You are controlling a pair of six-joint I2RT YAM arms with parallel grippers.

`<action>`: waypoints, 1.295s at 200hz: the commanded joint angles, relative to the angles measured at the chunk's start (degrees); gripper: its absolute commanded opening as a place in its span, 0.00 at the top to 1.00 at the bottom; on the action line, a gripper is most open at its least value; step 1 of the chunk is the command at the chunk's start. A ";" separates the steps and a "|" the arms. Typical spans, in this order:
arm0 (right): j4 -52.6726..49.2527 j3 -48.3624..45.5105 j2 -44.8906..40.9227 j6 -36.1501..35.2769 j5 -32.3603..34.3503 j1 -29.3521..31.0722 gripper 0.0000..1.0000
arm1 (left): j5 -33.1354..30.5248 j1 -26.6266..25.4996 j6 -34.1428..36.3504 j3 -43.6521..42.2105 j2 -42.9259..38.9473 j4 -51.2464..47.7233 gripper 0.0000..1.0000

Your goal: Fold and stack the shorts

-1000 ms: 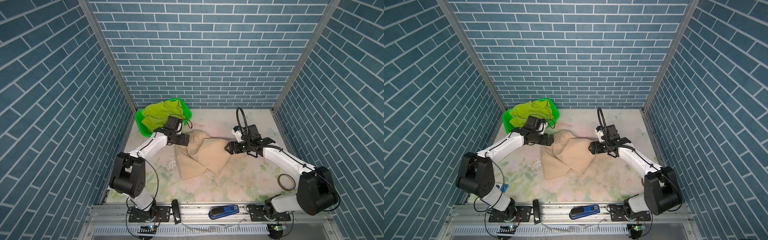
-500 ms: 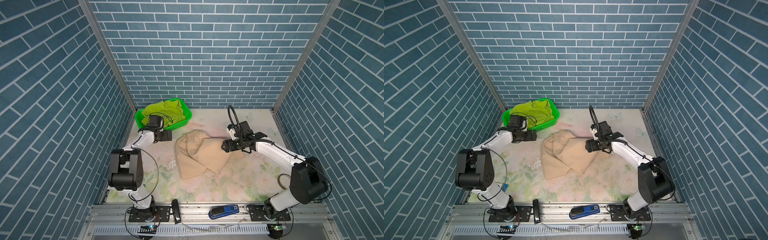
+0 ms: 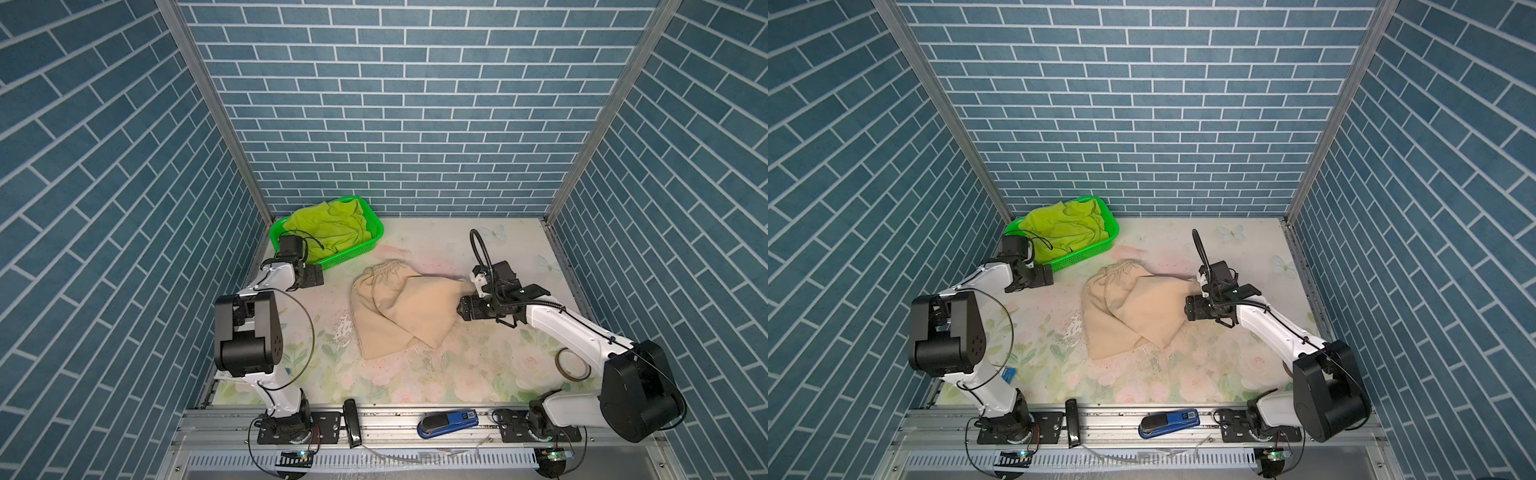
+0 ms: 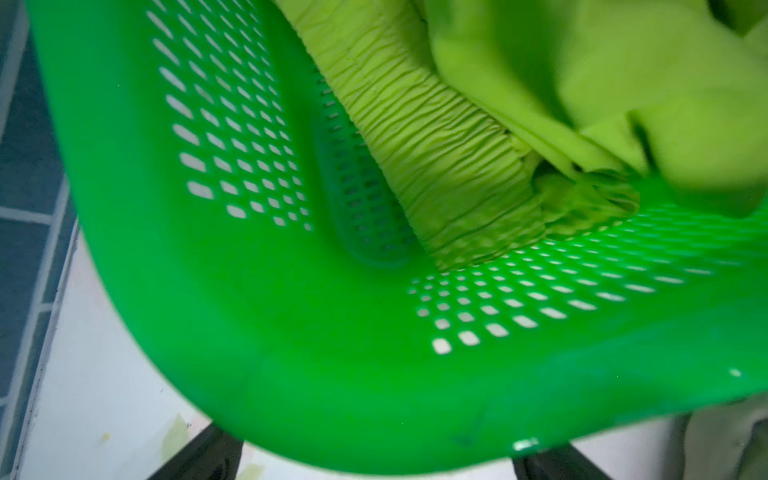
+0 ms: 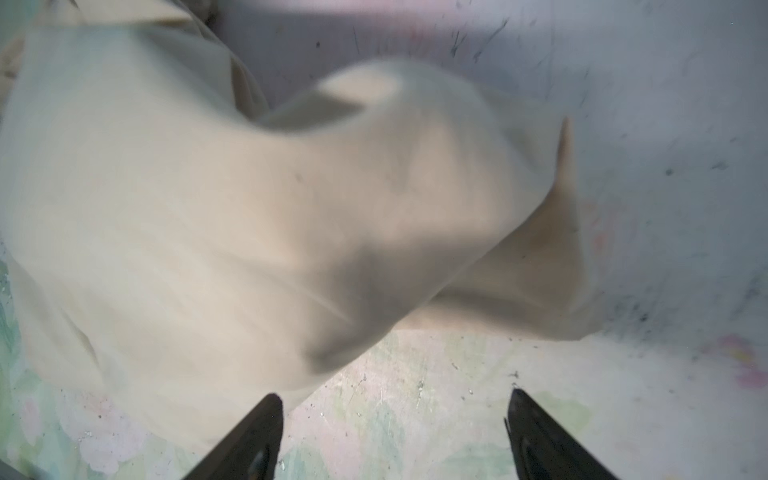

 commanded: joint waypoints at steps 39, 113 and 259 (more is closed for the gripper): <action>14.66 -4.48 1.16 2.91 -9.49 0.59 0.24 | -0.08 5.01 -1.97 0.79 1.70 1.10 0.00; 16.03 -3.90 1.04 2.35 -11.76 1.30 0.51 | -1.97 7.35 -2.69 5.29 6.66 1.58 0.00; -5.07 28.62 6.59 -11.64 -8.90 11.14 1.00 | 13.64 9.65 -10.89 0.72 -7.69 -10.63 0.00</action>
